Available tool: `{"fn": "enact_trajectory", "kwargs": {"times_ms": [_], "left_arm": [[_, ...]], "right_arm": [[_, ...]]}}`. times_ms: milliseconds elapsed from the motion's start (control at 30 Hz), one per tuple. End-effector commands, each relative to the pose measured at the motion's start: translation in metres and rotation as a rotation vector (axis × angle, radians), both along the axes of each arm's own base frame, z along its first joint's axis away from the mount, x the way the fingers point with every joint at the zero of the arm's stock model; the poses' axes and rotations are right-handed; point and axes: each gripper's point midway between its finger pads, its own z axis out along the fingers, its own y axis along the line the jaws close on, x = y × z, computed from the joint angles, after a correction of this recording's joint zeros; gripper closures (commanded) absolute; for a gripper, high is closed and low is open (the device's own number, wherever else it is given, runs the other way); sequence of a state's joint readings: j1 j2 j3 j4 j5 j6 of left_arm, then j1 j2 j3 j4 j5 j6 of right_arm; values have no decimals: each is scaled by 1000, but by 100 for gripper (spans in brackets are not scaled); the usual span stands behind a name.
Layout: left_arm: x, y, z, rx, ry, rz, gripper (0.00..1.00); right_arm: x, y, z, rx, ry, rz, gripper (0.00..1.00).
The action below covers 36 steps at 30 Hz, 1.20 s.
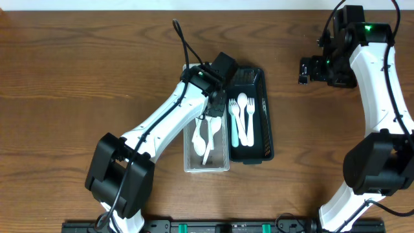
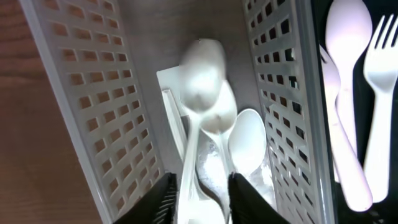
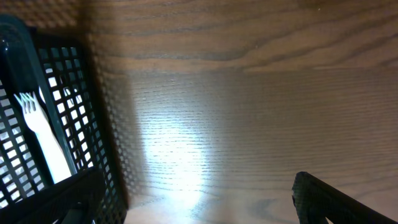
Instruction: Pack container
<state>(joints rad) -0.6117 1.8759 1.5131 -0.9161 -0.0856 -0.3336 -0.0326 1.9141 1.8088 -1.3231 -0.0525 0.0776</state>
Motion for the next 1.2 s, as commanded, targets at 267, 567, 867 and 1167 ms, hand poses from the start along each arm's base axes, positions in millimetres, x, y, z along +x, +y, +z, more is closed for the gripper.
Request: {"fn": "enact_trajectory", "kwargs": {"times_ms": [267,567,867,1167], "left_arm": [[29,34,49,12,-164,112,44],[102,139,145,-9,-527,177,6],[158,246,174,-18,-731,181,2],[140,320,180,-3,-734,312,2]], "right_arm": [[9,0,-1,3,-31,15,1],[88,57,30,56,-390,137,1],[166,87,108,68,-853,180,1],[132,51,80,-60,-659,114,1]]}}
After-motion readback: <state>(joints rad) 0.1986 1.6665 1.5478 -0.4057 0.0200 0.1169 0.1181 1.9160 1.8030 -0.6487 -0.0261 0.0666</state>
